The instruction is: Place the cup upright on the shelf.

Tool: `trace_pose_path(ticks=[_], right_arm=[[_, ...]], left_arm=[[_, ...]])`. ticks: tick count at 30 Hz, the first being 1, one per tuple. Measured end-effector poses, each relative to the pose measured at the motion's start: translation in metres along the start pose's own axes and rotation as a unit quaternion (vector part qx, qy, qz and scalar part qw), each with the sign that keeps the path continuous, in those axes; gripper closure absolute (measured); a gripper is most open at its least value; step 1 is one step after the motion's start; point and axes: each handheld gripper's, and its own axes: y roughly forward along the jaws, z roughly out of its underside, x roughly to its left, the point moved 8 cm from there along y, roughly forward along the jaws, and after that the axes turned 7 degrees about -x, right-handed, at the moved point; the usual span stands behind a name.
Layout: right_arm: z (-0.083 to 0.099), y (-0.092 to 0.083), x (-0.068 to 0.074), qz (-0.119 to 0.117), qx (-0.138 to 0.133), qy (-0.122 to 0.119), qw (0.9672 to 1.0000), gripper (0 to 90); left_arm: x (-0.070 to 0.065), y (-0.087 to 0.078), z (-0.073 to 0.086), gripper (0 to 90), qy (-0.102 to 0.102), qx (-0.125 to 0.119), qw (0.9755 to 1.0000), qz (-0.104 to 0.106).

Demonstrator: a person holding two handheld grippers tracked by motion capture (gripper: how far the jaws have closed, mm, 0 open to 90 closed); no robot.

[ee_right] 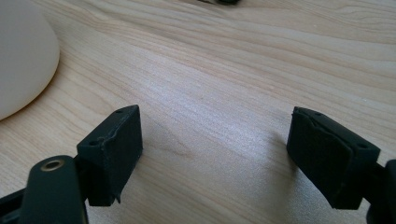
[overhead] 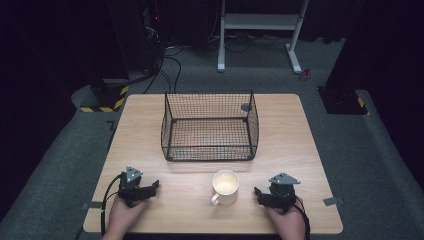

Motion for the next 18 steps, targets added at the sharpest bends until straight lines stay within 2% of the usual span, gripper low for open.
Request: trace_pose_path(ticks=[18], right_arm=[[0.0000,-0.0001,0.0000,0.000,0.000,0.000,1.0000,18.2]], left_arm=[[0.0000,0.0006,-0.0006,17.0,0.005,-0.001,1.0000,0.001]])
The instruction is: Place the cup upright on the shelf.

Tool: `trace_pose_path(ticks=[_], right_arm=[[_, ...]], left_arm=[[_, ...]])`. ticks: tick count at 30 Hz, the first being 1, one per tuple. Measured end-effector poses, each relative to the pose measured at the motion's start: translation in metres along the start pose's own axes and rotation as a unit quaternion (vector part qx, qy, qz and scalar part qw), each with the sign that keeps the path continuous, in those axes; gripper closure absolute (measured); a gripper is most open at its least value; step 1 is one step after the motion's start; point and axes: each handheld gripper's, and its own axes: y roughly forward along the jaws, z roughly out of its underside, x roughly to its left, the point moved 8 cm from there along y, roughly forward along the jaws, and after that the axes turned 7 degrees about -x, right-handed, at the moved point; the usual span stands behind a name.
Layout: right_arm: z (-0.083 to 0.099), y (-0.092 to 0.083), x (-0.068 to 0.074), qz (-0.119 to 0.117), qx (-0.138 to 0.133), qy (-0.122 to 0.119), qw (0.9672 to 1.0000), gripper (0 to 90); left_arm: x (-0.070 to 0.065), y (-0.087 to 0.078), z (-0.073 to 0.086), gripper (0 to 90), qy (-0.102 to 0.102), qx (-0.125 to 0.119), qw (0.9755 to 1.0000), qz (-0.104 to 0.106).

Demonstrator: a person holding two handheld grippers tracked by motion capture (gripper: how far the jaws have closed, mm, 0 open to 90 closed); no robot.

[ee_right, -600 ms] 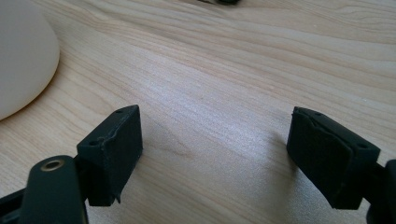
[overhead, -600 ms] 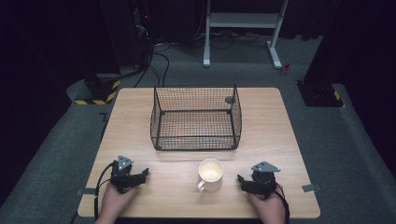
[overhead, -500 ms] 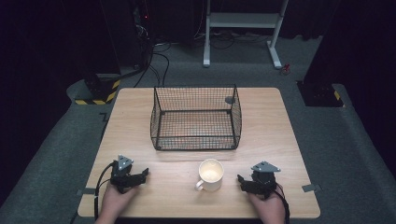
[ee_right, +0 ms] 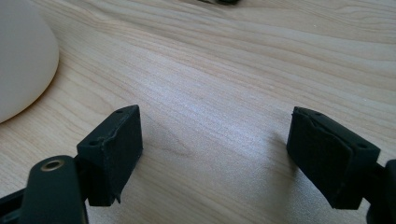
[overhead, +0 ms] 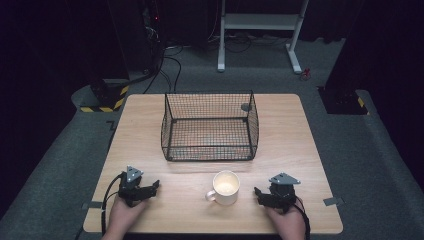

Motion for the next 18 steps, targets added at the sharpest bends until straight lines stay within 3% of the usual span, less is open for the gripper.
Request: trace_pose_path(ticks=[18], right_arm=[[0.0002,0.0001,0.0006,-0.003,0.002,-0.003,1.0000,16.0]], left_arm=[[-0.0013,-0.0013,0.0006,17.9,0.006,0.000,1.0000,0.007]])
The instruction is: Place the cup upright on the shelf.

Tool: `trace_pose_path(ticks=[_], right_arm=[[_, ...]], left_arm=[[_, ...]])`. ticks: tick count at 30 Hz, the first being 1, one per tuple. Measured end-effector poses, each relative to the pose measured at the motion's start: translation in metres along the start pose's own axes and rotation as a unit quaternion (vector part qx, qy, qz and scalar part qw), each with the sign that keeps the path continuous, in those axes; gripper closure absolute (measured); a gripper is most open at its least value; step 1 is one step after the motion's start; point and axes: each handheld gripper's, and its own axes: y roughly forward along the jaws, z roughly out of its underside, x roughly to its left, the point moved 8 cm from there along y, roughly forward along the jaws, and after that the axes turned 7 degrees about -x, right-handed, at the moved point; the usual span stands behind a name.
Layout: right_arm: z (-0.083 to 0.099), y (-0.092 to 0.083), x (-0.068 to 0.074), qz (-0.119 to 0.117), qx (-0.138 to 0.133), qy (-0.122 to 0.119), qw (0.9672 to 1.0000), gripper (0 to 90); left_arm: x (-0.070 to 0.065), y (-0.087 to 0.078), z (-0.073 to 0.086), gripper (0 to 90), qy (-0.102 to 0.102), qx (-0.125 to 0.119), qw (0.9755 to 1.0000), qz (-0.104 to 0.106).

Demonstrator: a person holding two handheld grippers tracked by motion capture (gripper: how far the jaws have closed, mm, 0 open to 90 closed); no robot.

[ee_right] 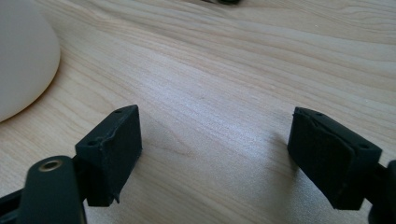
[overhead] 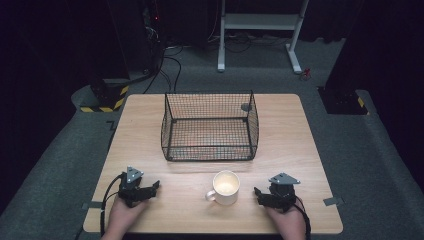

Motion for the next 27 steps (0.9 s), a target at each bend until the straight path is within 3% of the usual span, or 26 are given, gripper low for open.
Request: trace_pose_path(ticks=[10,18,27], right_arm=[[-0.001,-0.003,0.000,0.000,-0.001,-0.006,1.0000,14.6],[-0.014,-0.022,0.017,-0.039,-0.063,-0.016,0.9971,13.4],[-0.020,-0.030,0.032,-0.060,-0.082,-0.026,0.9945,11.6]], left_arm=[[-0.001,0.000,0.000,17.8,0.003,0.000,1.0000,0.006],[-0.002,0.001,-0.001,17.8,0.005,-0.001,1.0000,0.007],[-0.003,0.002,-0.001,17.8,0.005,0.000,0.9999,0.009]])
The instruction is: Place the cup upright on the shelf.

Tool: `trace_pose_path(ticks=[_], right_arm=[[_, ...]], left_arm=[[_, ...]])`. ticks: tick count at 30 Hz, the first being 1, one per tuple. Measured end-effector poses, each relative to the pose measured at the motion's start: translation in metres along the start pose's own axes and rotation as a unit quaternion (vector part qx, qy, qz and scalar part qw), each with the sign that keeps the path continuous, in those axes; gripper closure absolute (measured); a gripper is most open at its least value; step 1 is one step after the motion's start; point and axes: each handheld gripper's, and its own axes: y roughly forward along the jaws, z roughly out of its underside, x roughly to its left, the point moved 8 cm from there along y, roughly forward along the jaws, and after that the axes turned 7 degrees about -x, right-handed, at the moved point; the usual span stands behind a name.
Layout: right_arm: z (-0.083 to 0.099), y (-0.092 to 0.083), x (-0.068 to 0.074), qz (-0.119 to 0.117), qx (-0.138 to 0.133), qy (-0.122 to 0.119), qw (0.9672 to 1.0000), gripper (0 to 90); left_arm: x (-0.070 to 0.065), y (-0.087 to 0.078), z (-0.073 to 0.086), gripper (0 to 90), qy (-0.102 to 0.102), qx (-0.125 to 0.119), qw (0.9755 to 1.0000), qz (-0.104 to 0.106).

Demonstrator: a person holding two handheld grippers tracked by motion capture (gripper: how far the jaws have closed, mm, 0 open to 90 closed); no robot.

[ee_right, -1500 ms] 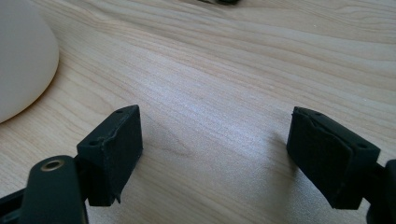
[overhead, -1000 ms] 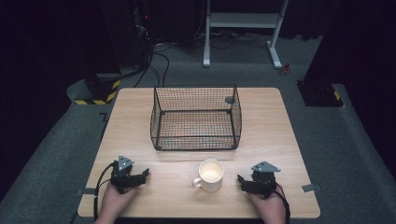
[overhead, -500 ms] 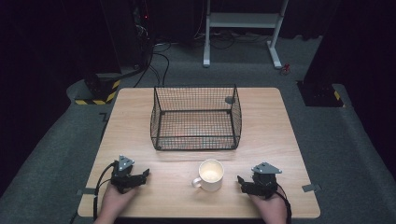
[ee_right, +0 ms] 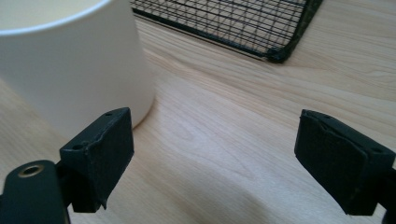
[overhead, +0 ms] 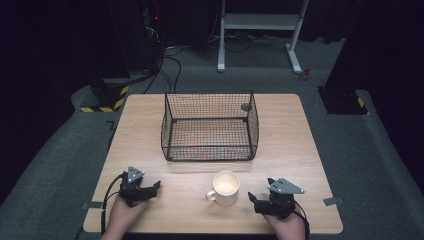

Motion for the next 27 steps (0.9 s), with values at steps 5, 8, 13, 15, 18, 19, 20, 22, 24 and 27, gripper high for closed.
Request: trace_pose_path(ticks=[5,8,13,15,18,19,20,22,24,27], right_arm=[[-0.004,0.000,0.010,-0.010,-0.004,-0.008,0.9999,10.4],[-0.008,0.000,0.018,-0.022,-0.011,-0.019,0.9995,10.2],[-0.010,0.000,0.024,-0.032,-0.014,-0.021,0.9992,10.1],[-0.011,0.000,0.028,-0.038,-0.014,-0.025,0.9989,10.1],[-0.013,0.001,0.034,-0.047,-0.017,-0.026,0.9984,10.1],[-0.014,0.001,0.036,-0.050,-0.016,-0.030,0.9982,10.1],[-0.014,0.002,0.040,-0.054,-0.016,-0.033,0.9979,10.1],[-0.014,0.003,0.040,-0.054,-0.015,-0.033,0.9979,10.1],[-0.014,0.003,0.044,-0.061,-0.014,-0.030,0.9976,10.1],[-0.015,0.004,0.049,-0.071,-0.018,-0.031,0.9968,9.9]], left_arm=[[0.000,0.000,0.000,17.8,-0.001,-0.001,1.0000,0.001],[-0.001,0.000,0.000,17.8,-0.001,-0.001,1.0000,0.001],[0.000,0.000,0.000,17.8,0.000,0.000,1.0000,0.001],[0.000,0.000,0.000,17.8,-0.001,-0.001,1.0000,0.001],[0.000,0.000,0.000,17.8,0.000,0.000,1.0000,0.001],[0.000,0.000,0.000,17.8,0.001,-0.001,1.0000,0.000],[0.000,0.000,0.000,17.8,0.001,0.000,1.0000,0.000],[0.000,0.000,0.000,17.8,0.001,0.000,1.0000,0.000],[0.000,0.000,0.000,17.8,-0.001,0.000,1.0000,0.001],[0.000,0.000,0.000,17.8,0.000,-0.001,1.0000,0.001]])
